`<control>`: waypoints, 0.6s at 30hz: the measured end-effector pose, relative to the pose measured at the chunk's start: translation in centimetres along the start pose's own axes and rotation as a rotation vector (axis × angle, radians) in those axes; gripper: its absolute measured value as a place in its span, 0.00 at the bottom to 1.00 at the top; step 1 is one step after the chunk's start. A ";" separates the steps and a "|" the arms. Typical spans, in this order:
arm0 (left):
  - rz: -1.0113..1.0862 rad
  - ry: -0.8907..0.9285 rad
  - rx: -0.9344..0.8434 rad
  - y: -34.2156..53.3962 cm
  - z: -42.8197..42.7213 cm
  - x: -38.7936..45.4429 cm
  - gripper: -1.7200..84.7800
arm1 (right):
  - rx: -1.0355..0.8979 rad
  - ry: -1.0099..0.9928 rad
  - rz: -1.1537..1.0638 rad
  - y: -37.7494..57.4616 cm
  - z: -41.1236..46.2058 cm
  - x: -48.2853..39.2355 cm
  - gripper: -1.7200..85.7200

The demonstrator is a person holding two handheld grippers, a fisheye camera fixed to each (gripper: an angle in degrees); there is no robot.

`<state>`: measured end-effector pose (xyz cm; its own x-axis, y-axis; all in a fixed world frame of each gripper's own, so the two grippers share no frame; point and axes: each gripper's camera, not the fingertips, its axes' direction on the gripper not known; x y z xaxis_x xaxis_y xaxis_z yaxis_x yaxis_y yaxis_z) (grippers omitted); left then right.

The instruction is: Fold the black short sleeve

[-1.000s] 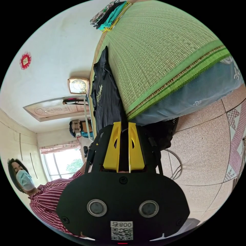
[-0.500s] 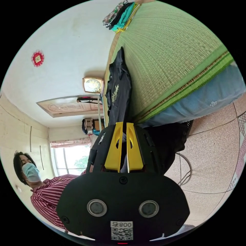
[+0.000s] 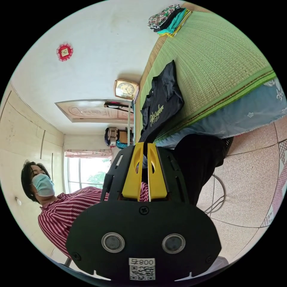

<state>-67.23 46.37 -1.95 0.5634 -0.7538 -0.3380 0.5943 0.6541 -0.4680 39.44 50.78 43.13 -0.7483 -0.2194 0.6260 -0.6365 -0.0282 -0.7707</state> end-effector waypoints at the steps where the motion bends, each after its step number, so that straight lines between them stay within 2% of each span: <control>1: 0.013 0.007 -0.004 0.8 -0.4 0.2 0.04 | 0.001 -0.005 -0.001 0.5 -0.2 -0.3 0.04; 18: 0.065 0.116 -0.016 8.7 -2.2 0.4 0.04 | 0.023 -0.009 -0.003 3.5 -2.4 -1.7 0.04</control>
<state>-63.10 51.62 -7.95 0.5297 -0.7128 -0.4597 0.5488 0.7012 -0.4551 38.06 53.37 39.61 -0.7444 -0.2281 0.6275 -0.6344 -0.0514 -0.7713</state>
